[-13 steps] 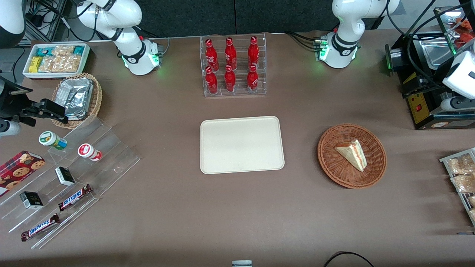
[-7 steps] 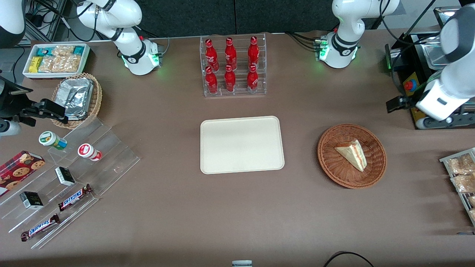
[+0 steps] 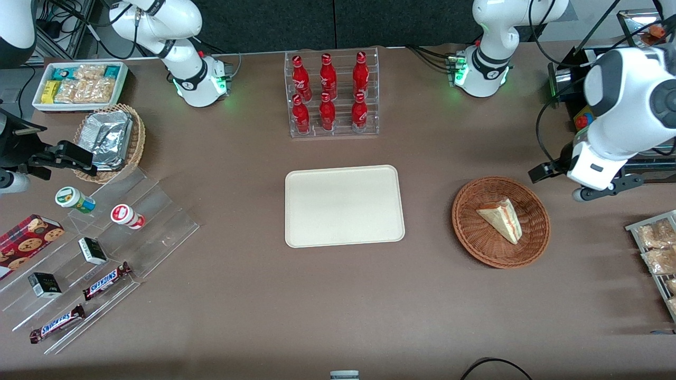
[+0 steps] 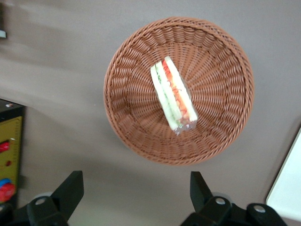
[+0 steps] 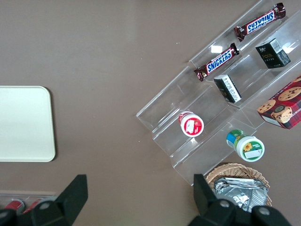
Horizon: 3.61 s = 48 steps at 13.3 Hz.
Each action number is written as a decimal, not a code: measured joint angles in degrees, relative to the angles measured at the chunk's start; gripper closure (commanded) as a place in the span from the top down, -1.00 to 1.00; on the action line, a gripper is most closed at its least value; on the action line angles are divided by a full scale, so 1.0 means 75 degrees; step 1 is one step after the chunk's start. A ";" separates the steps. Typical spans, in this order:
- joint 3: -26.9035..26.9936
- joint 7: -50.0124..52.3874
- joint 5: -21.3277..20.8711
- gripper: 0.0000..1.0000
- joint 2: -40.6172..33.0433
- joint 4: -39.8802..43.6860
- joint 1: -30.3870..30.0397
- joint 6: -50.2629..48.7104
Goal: Place sandwich from basket to tray
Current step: 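Move the left gripper over the wicker basket toward the sandwich, then lower the open left gripper around the wrapped sandwich and close it, then lift the sandwich out of the basket and carry it over the cream tray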
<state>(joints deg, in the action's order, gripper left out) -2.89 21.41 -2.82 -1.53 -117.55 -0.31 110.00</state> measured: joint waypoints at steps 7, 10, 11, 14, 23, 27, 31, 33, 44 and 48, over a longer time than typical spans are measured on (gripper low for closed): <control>-0.0187 0.2004 0.0003 1.00 0.0454 -0.0949 0.0242 0.2396; -0.0251 0.2277 0.0000 1.00 0.0757 -0.1080 0.0257 0.2912; -0.0257 0.2293 -0.0001 1.00 0.0858 -0.1083 0.0259 0.2961; -0.0257 0.2314 -0.0003 1.00 0.1146 -0.1088 0.0258 0.3044; -0.0245 0.2863 -0.0003 1.00 0.1855 -0.1092 0.0199 0.3749; -0.0243 0.2935 -0.0003 0.75 0.2129 -0.1101 0.0194 0.3765; -0.0231 0.3062 -0.0002 -1.00 0.2308 -0.1113 0.0099 0.3745; -0.0231 0.3104 -0.0003 -1.00 0.2307 -0.1111 0.0099 0.3715; -0.0340 0.3127 -0.0008 -1.00 0.2189 0.0916 0.1512 0.0717; -0.0385 0.3132 -0.0005 -1.00 0.2226 0.1517 0.2655 0.0445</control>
<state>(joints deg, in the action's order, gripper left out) -5.78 44.90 -2.86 15.17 -106.17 19.60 113.33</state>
